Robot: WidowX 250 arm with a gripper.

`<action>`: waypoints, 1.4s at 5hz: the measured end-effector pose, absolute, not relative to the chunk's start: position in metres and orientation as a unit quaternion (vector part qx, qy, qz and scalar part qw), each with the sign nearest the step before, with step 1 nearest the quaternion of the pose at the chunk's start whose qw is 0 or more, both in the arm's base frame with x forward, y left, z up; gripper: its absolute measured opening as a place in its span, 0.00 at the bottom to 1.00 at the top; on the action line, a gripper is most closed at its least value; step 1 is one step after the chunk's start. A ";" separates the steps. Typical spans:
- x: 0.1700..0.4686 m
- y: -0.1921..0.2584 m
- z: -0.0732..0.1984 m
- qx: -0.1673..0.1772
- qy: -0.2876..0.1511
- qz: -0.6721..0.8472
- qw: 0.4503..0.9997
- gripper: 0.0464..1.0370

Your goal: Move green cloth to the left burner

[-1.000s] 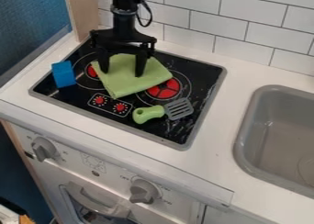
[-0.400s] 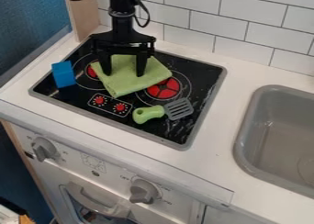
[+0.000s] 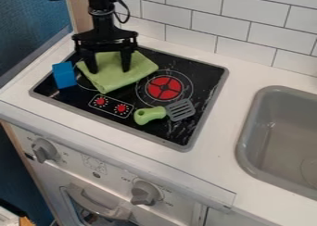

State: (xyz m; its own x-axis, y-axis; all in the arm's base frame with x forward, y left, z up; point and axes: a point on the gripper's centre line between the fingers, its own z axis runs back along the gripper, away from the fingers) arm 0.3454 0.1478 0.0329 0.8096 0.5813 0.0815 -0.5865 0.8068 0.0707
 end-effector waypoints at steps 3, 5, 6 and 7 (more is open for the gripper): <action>0.332 0.208 0.033 0.062 -0.022 0.375 0.925 0.96; 0.329 0.211 0.033 0.059 -0.026 0.380 0.923 0.96; 0.327 0.207 0.038 0.047 -0.026 0.381 0.923 0.96; 0.328 0.205 0.053 0.042 -0.041 0.383 0.922 0.96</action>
